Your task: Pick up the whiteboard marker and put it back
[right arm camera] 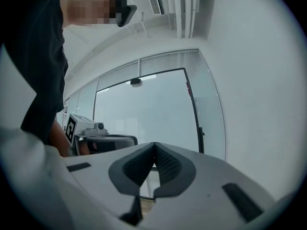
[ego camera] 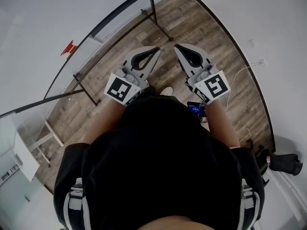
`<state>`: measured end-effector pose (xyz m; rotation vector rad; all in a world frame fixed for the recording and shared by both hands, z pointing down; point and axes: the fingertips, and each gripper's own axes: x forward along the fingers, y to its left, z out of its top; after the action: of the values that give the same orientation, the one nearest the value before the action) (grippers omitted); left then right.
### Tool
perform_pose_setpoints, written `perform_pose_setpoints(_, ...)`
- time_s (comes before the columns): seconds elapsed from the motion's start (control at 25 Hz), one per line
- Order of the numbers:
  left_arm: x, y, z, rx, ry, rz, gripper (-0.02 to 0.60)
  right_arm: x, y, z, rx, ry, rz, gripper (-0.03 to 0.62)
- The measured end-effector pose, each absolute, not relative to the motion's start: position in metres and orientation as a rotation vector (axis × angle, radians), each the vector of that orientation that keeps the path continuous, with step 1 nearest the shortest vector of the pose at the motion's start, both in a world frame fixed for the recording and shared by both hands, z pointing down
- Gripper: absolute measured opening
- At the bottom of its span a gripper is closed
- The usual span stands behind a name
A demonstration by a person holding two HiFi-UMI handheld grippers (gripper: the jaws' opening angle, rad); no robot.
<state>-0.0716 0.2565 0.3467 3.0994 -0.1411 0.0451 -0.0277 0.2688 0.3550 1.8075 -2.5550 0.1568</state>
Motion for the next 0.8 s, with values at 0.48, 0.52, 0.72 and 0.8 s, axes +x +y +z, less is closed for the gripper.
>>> perform_pose_setpoints(0.48, -0.048, 0.208, 0.357, 3.077, -0.167, 0.022, 0.005, -0.007, 0.222, 0.361, 1.776, -2.557, 0.167, -0.005)
perform_pose_setpoints(0.52, -0.044, 0.201, 0.357, 3.077, -0.168, 0.017, 0.005, -0.004, 0.216, 0.361, 1.774, -2.556, 0.169, -0.005)
perform_pose_setpoints(0.72, -0.028, 0.159, 0.357, 3.072, -0.175, 0.000, 0.005, 0.008, 0.176, 0.365, 1.755, -2.551, 0.188, -0.005)
perform_pose_setpoints(0.8, -0.025, 0.142, 0.358, 3.067, -0.186, -0.005, 0.005, 0.010, 0.160, 0.365, 1.745, -2.553, 0.192, -0.004)
